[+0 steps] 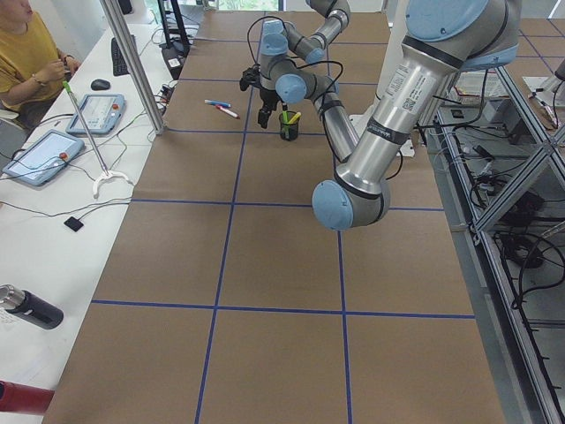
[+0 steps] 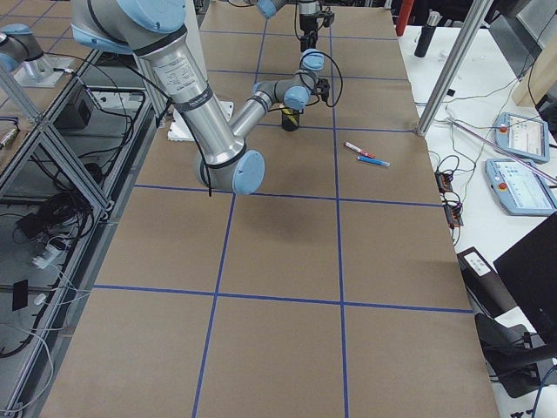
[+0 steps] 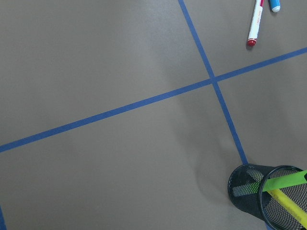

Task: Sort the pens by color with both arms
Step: 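Grasp the lime-green highlighter in the cup with the right gripper, then lift the lime-green highlighter out toward the other markers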

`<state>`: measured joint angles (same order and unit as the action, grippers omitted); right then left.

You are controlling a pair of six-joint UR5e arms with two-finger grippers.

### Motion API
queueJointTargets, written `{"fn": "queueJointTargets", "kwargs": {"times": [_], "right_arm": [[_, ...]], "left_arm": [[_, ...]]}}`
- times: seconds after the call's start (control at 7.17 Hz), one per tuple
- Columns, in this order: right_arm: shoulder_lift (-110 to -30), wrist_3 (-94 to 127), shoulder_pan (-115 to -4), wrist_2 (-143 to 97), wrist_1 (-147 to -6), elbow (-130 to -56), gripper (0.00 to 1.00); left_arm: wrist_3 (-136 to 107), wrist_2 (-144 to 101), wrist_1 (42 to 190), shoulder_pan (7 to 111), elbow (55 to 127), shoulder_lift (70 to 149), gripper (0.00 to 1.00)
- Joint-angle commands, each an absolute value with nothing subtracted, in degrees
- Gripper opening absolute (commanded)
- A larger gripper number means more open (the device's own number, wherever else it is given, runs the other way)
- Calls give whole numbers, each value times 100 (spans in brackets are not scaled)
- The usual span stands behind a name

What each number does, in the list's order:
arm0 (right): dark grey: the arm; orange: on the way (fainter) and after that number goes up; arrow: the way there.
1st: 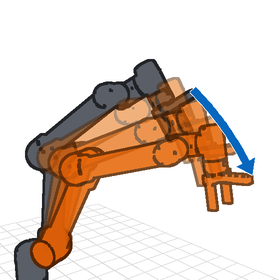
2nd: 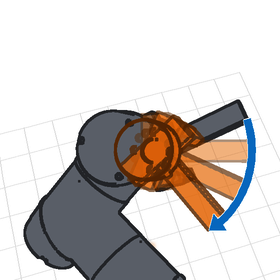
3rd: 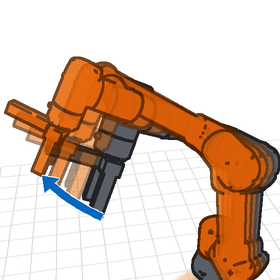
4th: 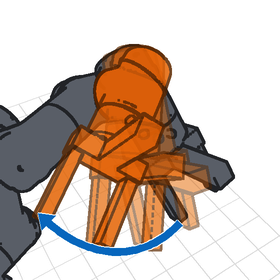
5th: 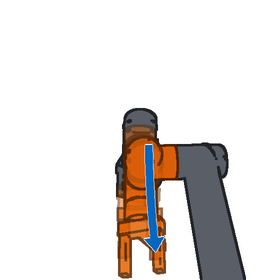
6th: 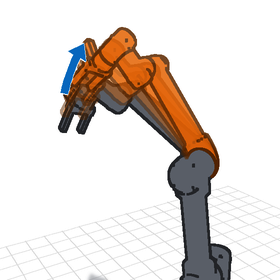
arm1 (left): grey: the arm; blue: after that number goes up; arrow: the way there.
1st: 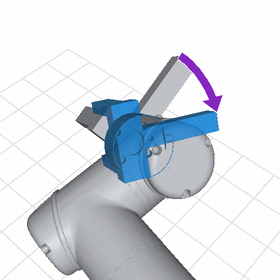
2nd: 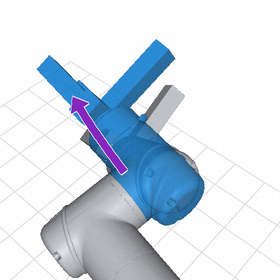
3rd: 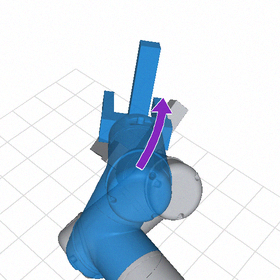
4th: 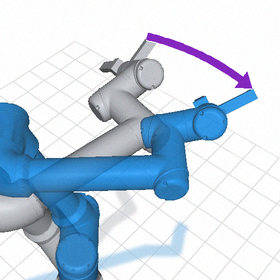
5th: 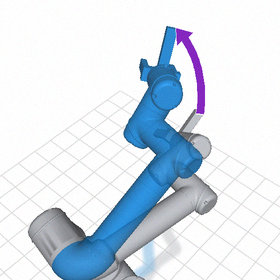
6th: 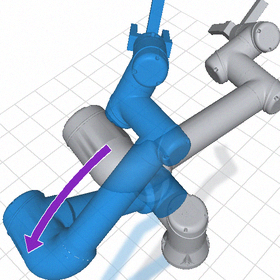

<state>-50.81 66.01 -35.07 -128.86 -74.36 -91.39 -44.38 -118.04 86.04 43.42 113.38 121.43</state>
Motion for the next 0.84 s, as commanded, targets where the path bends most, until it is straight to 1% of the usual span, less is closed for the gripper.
{"fn": "queueJointTargets", "kwargs": {"times": [0.0, 0.42, 0.7], "right_arm": [[-5045, 6609, -3507, -12894, -7444, -9245, 0], [-5071, 6688, -3638, -12902, -7506, -9806, 0], [-5071, 6689, -4041, -12955, -8370, -10551, 0]], "left_arm": [[-4438, -11804, 8604, 4342, 11338, 12138, 99], [-4438, -11804, 8604, 4342, 11338, 12138, 99], [-4438, -11804, 8604, 4351, 11338, 12138, 99]]}}
